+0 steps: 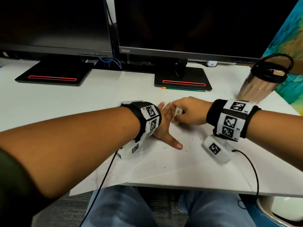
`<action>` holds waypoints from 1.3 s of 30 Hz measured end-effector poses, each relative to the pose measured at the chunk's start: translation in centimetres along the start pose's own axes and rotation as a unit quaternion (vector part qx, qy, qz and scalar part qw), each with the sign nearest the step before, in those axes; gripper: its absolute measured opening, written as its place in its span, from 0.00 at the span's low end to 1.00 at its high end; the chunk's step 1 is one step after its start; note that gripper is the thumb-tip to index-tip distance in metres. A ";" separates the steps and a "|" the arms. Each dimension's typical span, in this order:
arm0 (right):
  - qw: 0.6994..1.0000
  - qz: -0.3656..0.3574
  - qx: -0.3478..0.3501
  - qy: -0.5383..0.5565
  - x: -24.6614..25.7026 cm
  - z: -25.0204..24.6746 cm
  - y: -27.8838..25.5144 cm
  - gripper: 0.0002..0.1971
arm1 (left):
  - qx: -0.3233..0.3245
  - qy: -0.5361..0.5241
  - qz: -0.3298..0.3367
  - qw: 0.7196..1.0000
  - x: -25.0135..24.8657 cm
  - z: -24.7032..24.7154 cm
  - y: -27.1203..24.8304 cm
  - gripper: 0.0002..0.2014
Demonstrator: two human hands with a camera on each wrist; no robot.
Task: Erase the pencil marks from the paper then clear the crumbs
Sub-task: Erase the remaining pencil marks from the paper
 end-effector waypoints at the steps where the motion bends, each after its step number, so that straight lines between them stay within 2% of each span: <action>1: 1.000 0.013 -0.022 -0.014 -0.3 -0.3 0.1 0.04 | -0.009 -0.003 -0.003 1.000 0.1 0.0 0.1 0.67; 2: 0.999 0.017 -0.028 -0.019 -0.4 -0.3 0.1 0.04 | -0.011 -0.002 -0.003 1.000 0.1 0.0 0.2 0.67; 6: 0.999 -0.028 0.028 0.026 0.8 0.7 -0.3 0.10 | 0.014 0.008 0.007 1.000 -0.2 -0.2 -0.1 0.56; 9: 1.000 0.018 -0.022 -0.002 -0.3 -0.3 -0.1 0.05 | -0.011 -0.004 0.002 1.000 0.0 -0.1 0.2 0.65; 10: 1.000 0.014 -0.019 -0.014 -0.2 -0.3 -0.2 0.05 | -0.012 -0.003 0.001 1.000 0.0 -0.1 0.4 0.66; 13: 0.997 -0.039 0.058 0.011 1.3 0.8 -0.9 0.12 | 0.007 0.004 0.005 1.000 0.1 0.0 0.4 0.58; 14: 0.997 -0.037 0.061 0.022 1.3 0.7 -1.1 0.12 | 0.008 0.002 0.005 1.000 0.2 0.0 0.4 0.58; 18: 1.000 0.009 -0.010 0.013 -0.4 -0.2 -0.8 0.04 | -0.008 0.001 0.006 1.000 0.3 0.1 0.8 0.63; 22: 0.997 -0.033 0.064 0.039 0.8 1.1 -1.4 0.05 | 0.003 0.003 0.001 1.000 0.2 0.0 0.7 0.57; 26: 0.999 0.008 -0.005 0.039 -1.0 0.4 -1.0 0.05 | -0.011 0.007 0.007 1.000 0.2 -0.1 0.9 0.62; 30: 0.996 -0.032 0.072 0.048 -0.2 1.3 -1.3 0.05 | -0.002 0.005 0.004 1.000 0.3 0.0 0.9 0.61; 34: 1.000 -0.002 0.004 0.028 -1.3 0.4 -1.1 0.04 | -0.014 0.003 0.006 1.000 0.3 -0.1 1.2 0.64; 37: 0.994 -0.047 0.080 0.051 0.0 1.6 -1.7 0.05 | -0.007 -0.003 0.003 1.000 0.3 -0.1 1.2 0.61; 39: 0.995 -0.030 0.074 0.067 -0.5 1.3 -1.7 0.05 | -0.008 -0.009 0.002 1.000 0.3 -0.1 1.1 0.62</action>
Point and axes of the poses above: each hand's wrist, its own y-axis towards the middle knuckle, its own z-axis out of the palm, x = y × z, the point moved 5 cm from there along y, towards the middle knuckle, and after that the axes turned 11 degrees about -y, right-handed, at the moved point
